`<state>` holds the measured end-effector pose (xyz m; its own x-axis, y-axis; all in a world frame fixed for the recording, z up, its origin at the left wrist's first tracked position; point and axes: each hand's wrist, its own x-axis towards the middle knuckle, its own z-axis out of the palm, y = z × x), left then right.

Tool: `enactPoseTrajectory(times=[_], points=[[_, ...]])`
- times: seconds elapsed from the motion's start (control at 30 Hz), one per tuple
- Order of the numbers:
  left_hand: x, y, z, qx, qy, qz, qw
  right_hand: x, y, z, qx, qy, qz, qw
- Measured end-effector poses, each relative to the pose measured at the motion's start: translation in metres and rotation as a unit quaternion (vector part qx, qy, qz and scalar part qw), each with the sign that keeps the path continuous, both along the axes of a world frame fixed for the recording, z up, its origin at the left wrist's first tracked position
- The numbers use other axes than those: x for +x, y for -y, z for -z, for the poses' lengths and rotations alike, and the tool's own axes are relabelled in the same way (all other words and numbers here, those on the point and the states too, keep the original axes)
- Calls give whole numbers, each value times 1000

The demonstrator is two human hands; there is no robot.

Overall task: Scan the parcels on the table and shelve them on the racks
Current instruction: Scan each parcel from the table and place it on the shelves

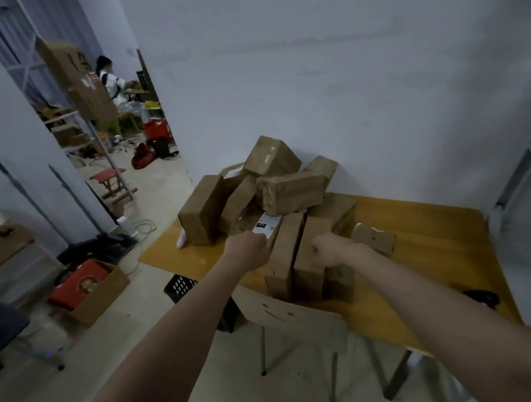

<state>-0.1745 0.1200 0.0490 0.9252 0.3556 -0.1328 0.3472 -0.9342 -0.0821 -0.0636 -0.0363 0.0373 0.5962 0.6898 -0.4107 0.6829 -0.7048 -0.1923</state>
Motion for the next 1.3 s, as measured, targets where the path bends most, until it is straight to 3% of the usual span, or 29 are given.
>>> enactPoseTrajectory(times=[0.37, 0.53, 0.63, 0.73, 0.93, 1.17, 1.3], points=[[109, -85, 32, -4, 11, 41, 999, 90, -74, 24, 58, -7, 63, 996], [164, -118, 46, -16, 13, 20, 1000, 154, -118, 39, 158, -104, 145, 971], [199, -139, 50, -18, 43, 4, 999, 190, -141, 49, 267, -208, 271, 901], [223, -156, 55, -21, 78, -11, 997, 215, -163, 54, 324, -351, 439, 761], [251, -181, 71, -96, 104, -49, 989, 250, -202, 80, 369, -380, 553, 643], [271, -173, 60, -158, 118, 64, 978, 258, -207, 94, 437, -400, 601, 537], [273, -156, 57, -142, 150, 193, 959, 260, -187, 91, 459, -347, 601, 555]])
